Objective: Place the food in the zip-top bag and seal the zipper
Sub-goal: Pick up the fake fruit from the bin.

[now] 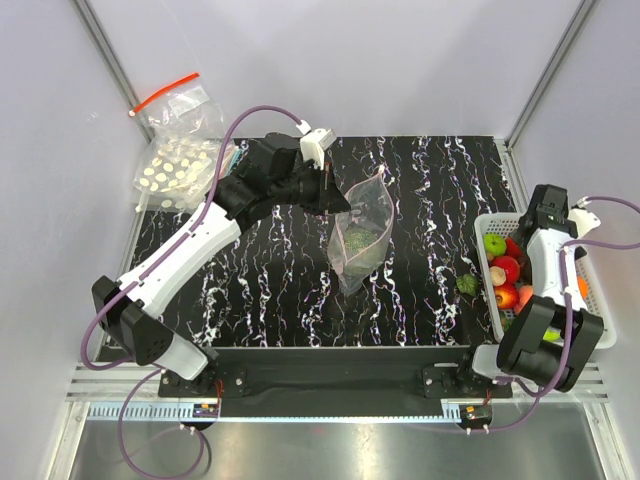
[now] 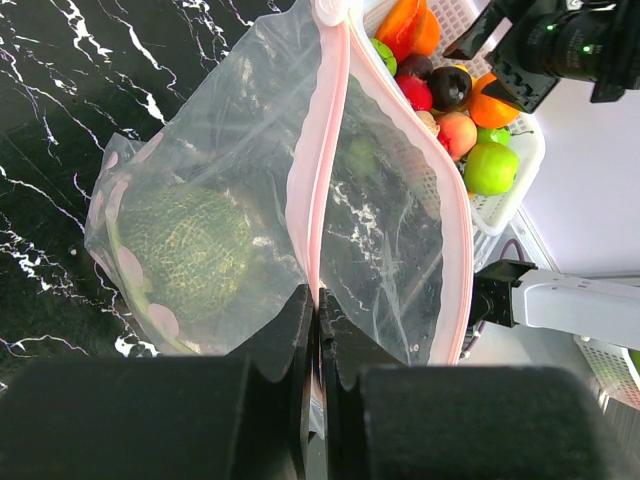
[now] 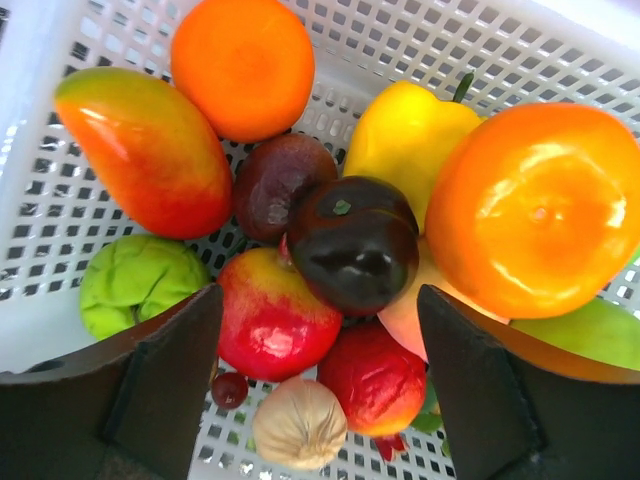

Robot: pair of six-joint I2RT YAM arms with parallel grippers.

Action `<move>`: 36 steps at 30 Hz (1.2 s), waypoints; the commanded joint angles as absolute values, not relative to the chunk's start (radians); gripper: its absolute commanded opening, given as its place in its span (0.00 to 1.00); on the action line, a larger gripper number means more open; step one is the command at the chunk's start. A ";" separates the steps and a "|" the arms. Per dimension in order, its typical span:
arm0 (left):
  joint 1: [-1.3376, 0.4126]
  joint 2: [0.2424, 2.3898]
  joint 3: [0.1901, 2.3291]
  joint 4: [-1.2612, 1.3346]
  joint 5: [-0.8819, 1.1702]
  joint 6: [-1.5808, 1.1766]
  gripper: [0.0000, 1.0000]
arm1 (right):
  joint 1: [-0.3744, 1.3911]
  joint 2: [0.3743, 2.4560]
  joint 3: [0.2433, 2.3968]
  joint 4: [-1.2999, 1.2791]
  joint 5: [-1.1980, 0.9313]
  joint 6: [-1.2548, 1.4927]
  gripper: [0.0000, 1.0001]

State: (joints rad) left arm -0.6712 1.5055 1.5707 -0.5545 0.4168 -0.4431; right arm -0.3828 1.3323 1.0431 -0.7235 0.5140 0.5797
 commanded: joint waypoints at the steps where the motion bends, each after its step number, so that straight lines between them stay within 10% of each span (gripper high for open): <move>1: -0.670 1.483 1.595 -0.522 0.457 -0.430 0.08 | -0.405 1.353 1.022 -0.658 0.503 0.584 0.87; 10: -0.672 1.486 1.583 -0.514 0.469 -0.426 0.07 | -0.440 1.463 0.980 -0.580 0.488 0.595 0.91; 16: -0.672 1.480 1.577 -0.517 0.462 -0.419 0.07 | -0.456 1.408 0.911 -0.543 0.488 0.614 0.52; 22: -0.672 1.482 1.585 -0.518 0.459 -0.417 0.07 | -0.454 1.237 0.942 -0.604 0.471 0.560 0.49; 36: -0.684 1.522 1.643 -0.546 0.445 -0.422 0.07 | -0.370 0.960 1.155 -0.721 -0.311 0.445 0.46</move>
